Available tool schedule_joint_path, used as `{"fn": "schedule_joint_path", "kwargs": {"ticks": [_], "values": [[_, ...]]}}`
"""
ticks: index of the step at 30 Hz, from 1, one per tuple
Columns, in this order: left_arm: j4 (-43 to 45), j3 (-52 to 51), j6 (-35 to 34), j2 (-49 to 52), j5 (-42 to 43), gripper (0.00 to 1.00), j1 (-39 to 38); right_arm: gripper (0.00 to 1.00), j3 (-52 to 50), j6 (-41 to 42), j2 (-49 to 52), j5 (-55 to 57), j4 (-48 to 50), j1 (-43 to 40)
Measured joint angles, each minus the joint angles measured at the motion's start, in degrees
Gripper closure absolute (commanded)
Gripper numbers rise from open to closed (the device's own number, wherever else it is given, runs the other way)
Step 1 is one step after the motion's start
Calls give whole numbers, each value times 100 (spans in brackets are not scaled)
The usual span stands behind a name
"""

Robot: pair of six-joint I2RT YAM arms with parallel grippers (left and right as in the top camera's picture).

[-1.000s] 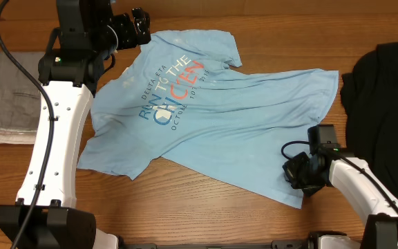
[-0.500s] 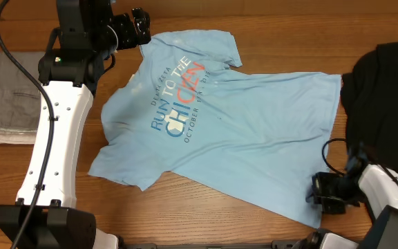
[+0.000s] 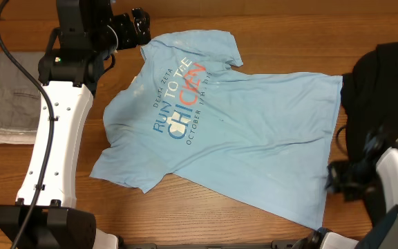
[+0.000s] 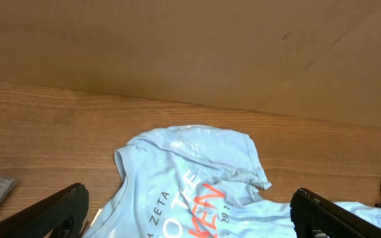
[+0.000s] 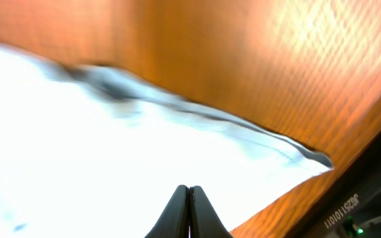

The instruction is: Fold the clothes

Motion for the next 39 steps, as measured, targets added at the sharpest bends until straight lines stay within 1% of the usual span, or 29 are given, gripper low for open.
{"fn": "schedule_joint_path", "kwargs": {"ticks": [2,3,4,5,6,7,8,11,17,24,27,36,39], "values": [[-4,0,0,0,0,0,0,87,581,-221,2,15,-203,-2],[-7,0,0,0,2,0,0,80,807,-343,2,31,-232,-4],[-4,0,0,0,0,0,0,62,1069,-468,2,37,-225,-4],[-7,0,0,0,2,0,0,35,1263,-595,2,48,-208,-7],[-2,0,0,0,0,0,0,17,1434,-730,2,46,-175,-7],[-4,0,0,0,0,0,0,3,1580,-859,2,52,-120,-9],[-4,0,0,0,0,0,0,0,1670,-940,2,50,-39,-11],[-4,0,0,0,0,0,0,0,1746,-1119,2,50,76,-11],[-4,0,0,0,0,0,0,0,1746,-1569,2,52,-90,-11],[37,0,0,0,0,0,0,0,1746,-2212,2,-271,-28,-11],[275,0,0,4,0,0,0,0,1746,-2326,2,-337,57,-11],[155,0,0,9,0,0,0,0,1746,-2411,2,-422,168,-9],[354,-4,7,11,105,0,0,0,1746,-2424,2,-424,168,-11]]}}
